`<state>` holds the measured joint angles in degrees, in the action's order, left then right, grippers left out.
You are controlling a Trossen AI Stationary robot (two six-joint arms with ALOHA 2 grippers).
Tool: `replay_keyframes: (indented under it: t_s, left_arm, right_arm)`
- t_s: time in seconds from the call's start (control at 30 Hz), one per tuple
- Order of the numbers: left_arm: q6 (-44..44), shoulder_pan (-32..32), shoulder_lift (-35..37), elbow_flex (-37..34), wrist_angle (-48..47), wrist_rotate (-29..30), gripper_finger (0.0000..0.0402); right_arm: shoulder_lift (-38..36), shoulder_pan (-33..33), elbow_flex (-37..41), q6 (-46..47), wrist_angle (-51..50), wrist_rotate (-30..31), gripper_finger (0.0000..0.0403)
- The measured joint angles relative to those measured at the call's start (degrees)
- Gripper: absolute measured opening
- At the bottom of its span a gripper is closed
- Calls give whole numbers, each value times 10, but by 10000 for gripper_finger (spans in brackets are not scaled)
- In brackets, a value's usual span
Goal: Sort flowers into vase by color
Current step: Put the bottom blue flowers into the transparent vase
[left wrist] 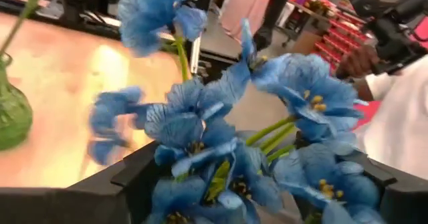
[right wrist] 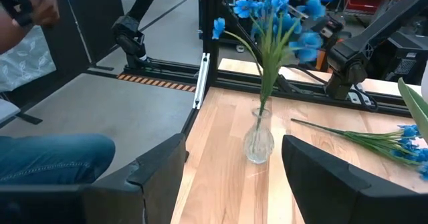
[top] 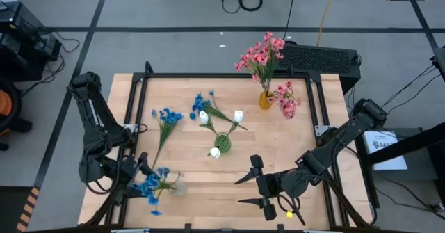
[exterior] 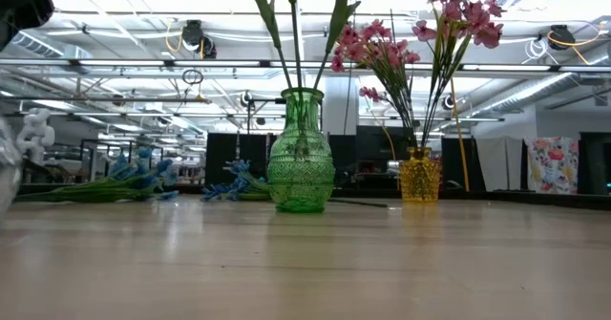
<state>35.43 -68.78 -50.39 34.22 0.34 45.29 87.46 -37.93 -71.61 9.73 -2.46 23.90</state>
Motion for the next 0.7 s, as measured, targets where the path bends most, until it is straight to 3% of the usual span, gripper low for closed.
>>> replay_keyframes:
  t_s: [0.5,0.7]
  left_arm:
    - [-29,36,21,0,6,-2,309]
    - [-48,36,72,0,4,-70,309]
  right_arm:
    - [0,0,0,-1,0,0,242]
    - [0,0,0,-1,-1,0,242]
